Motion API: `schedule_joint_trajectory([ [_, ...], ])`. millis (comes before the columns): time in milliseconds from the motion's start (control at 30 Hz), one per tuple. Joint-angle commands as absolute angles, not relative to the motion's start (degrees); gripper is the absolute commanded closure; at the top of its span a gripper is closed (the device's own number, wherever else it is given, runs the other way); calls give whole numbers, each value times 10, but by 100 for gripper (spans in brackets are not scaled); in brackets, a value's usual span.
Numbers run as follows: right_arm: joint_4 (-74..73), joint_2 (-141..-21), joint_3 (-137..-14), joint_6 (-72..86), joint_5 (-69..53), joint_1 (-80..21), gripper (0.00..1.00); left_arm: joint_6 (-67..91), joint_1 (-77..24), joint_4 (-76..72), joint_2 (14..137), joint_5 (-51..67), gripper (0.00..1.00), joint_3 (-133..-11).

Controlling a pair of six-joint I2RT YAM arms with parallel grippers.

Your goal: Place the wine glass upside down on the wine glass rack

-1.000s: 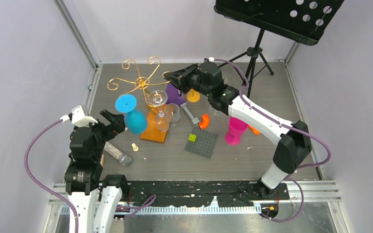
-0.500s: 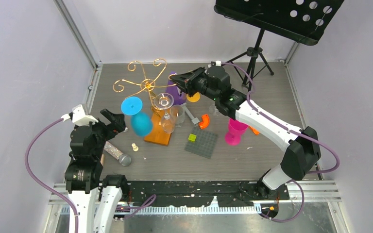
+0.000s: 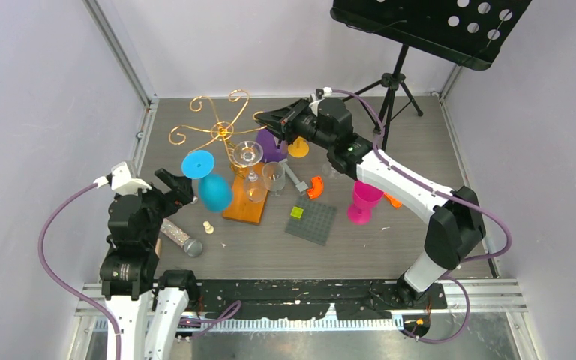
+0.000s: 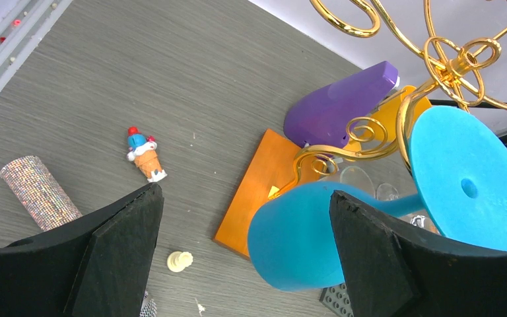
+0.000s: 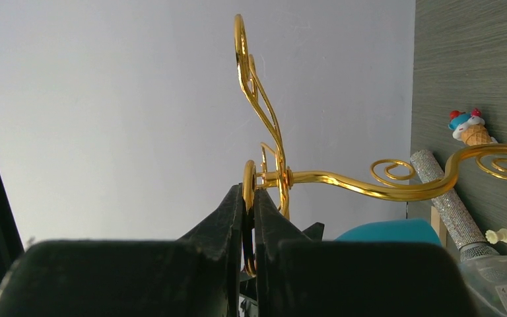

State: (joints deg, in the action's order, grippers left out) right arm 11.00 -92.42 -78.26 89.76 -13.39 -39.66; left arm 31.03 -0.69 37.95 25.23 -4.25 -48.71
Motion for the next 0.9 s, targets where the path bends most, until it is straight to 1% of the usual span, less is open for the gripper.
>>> schedule_joint_trajectory([
  [0, 159, -934, -799, 905, -199, -403, 95, 302, -9, 362, 248, -42, 7, -493],
  [300, 148, -902, -756, 866, -170, -399, 95, 293, -9, 387, 218, -56, 7, -516],
  [467, 136, -892, -743, 846, -155, -395, 95, 288, -9, 382, 192, -41, 7, -565],
  [567, 137, -895, -743, 840, -158, -393, 95, 271, -9, 341, 196, 6, 6, -596],
  [700, 136, -894, -739, 829, -152, -389, 95, 250, -9, 278, 235, 76, 1, -633],
  [867, 142, -901, -742, 813, -157, -384, 95, 218, -9, 231, 356, 183, 0, -702],
])
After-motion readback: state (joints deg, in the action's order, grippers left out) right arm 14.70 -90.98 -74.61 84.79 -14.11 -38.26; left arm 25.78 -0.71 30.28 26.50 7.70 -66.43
